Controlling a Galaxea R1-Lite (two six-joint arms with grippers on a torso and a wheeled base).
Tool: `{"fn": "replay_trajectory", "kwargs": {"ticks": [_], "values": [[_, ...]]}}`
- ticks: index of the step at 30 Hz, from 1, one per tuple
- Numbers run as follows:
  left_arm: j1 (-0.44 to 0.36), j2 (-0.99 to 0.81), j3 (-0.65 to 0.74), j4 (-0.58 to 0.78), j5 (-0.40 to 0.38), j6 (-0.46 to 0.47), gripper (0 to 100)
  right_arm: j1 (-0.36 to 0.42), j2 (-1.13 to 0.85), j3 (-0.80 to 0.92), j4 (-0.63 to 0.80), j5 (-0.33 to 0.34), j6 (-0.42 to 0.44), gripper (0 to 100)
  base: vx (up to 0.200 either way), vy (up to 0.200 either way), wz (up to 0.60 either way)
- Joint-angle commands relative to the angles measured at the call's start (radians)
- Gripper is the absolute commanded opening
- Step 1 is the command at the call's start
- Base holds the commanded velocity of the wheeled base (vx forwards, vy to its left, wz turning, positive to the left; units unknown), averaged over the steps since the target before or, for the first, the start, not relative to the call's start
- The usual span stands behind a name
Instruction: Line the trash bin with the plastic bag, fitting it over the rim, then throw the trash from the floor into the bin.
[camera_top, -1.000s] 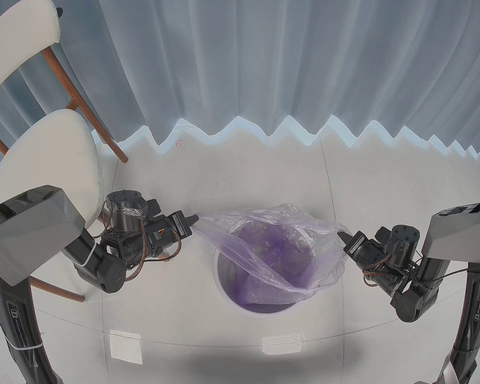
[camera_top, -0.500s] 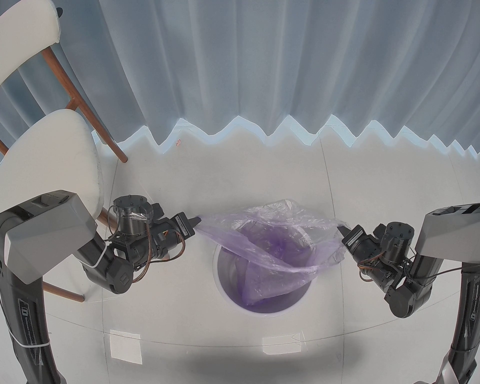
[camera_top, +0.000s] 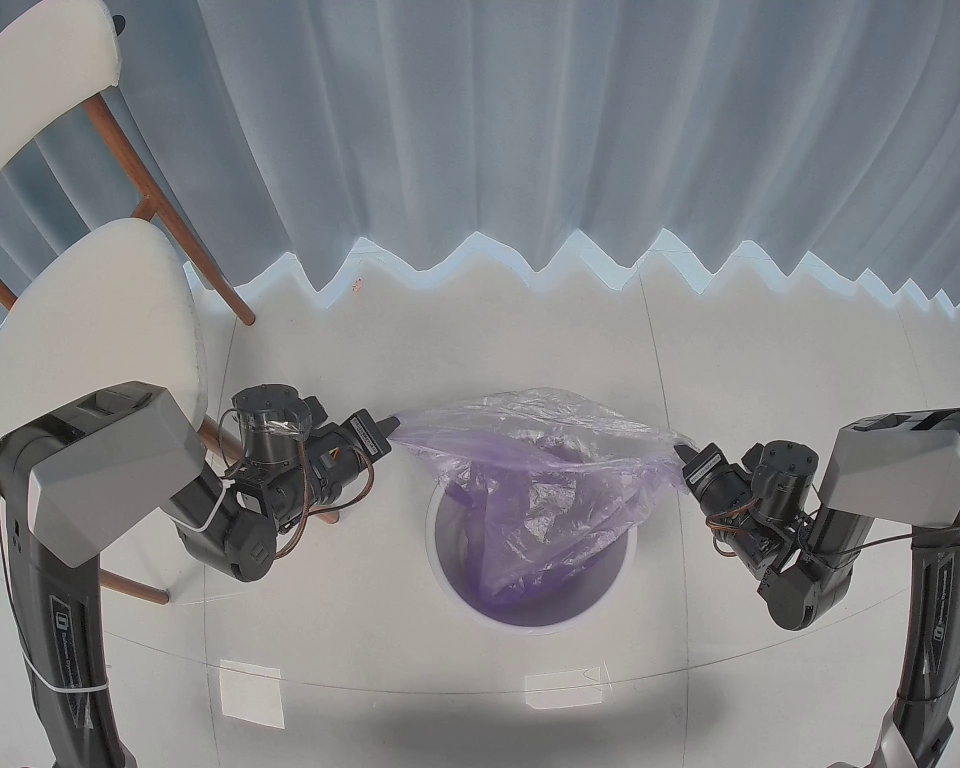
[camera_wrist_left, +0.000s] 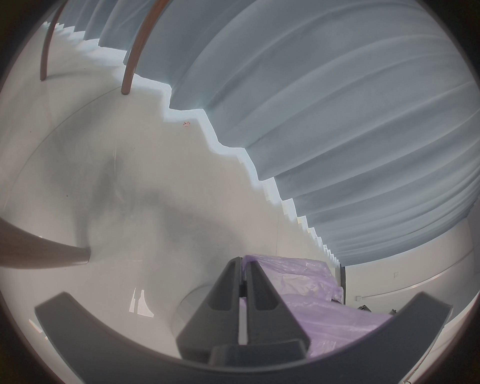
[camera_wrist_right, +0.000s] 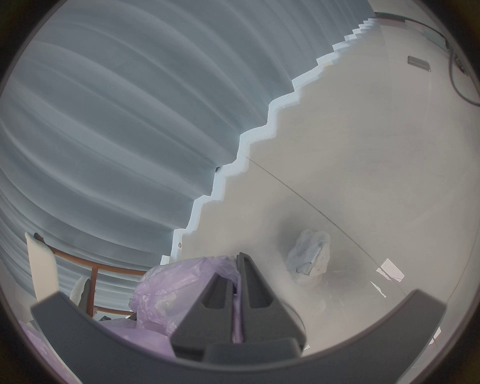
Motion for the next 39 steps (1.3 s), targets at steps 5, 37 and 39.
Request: {"fn": "replay_trajectory", "kwargs": {"ticks": [5, 37, 39], "values": [[-0.002, 0.03, -0.002, 0.009, 0.002, 0.001, 0, -0.001, 0.037, -0.008, -0.018, -0.003, -0.003, 0, 0.0, 0.0, 0.0], [-0.021, 0.012, 0.083, 0.141, -0.014, 0.053, 0, 0.033, 0.044, 0.138, -0.016, 0.061, -0.005, 0, 0.0, 0.0, 0.0], [-0.025, -0.004, 0.095, 0.149, -0.015, 0.053, 0, 0.034, 0.034, 0.157, -0.016, 0.084, -0.005, 0, 0.0, 0.0, 0.0]]}}
